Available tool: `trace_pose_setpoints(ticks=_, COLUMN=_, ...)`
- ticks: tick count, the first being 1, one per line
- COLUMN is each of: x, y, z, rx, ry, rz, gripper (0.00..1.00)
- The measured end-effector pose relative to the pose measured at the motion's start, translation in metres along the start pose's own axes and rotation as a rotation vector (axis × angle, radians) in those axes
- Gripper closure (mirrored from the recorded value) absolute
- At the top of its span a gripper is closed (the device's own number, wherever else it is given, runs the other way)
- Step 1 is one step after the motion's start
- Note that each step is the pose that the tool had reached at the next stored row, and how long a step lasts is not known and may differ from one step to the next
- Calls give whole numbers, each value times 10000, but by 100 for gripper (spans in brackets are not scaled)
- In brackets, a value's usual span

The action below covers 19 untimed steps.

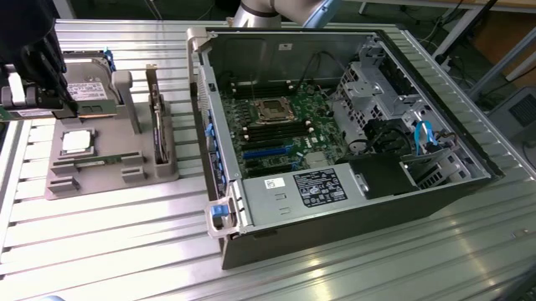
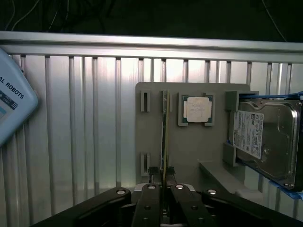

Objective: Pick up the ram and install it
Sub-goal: 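Pick up the ram and move it above insertion slot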

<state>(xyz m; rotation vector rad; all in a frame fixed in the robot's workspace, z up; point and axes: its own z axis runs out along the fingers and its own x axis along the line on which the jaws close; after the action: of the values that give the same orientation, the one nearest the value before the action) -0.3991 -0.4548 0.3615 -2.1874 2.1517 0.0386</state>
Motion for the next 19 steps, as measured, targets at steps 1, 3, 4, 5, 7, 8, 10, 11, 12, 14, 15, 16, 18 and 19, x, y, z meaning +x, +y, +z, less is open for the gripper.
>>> trace_pose_setpoints(ticks=1, x=0, y=0, z=0, rx=-1, ry=0, rz=0, gripper=86)
trace_pose_setpoints(ticks=3, x=0, y=0, z=-1, rx=-1, ry=1, rz=0, gripper=86)
trace_pose_setpoints(ticks=4, x=0, y=0, z=-1, rx=-1, ry=1, rz=0, gripper=86)
trace_pose_setpoints(ticks=5, x=0, y=0, z=-1, rx=-2, ry=1, rz=0, gripper=86)
trace_pose_setpoints(ticks=7, x=0, y=0, z=-1, rx=-1, ry=1, rz=0, gripper=86)
trace_pose_setpoints(ticks=8, x=0, y=0, z=-1, rx=-1, ry=1, rz=0, gripper=86)
trace_pose_setpoints(ticks=10, x=0, y=0, z=-1, rx=-2, ry=1, rz=0, gripper=86)
trace_pose_setpoints(ticks=11, x=0, y=0, z=-1, rx=-1, ry=1, rz=0, gripper=86)
trace_pose_setpoints(ticks=12, x=0, y=0, z=-1, rx=-1, ry=1, rz=0, gripper=86)
trace_pose_setpoints(ticks=14, x=-1, y=-2, z=-2, rx=-2, ry=2, rz=1, gripper=86)
trace_pose_setpoints(ticks=15, x=0, y=-18, z=-1, rx=-3, ry=2, rz=-1, gripper=86)
trace_pose_setpoints(ticks=16, x=0, y=-36, z=0, rx=-2, ry=1, rz=0, gripper=86)
trace_pose_setpoints(ticks=18, x=2, y=-127, z=-2, rx=-32, ry=1, rz=2, gripper=86)
trace_pose_setpoints(ticks=19, x=2, y=-202, z=-10, rx=-83, ry=0, rz=4, gripper=86)
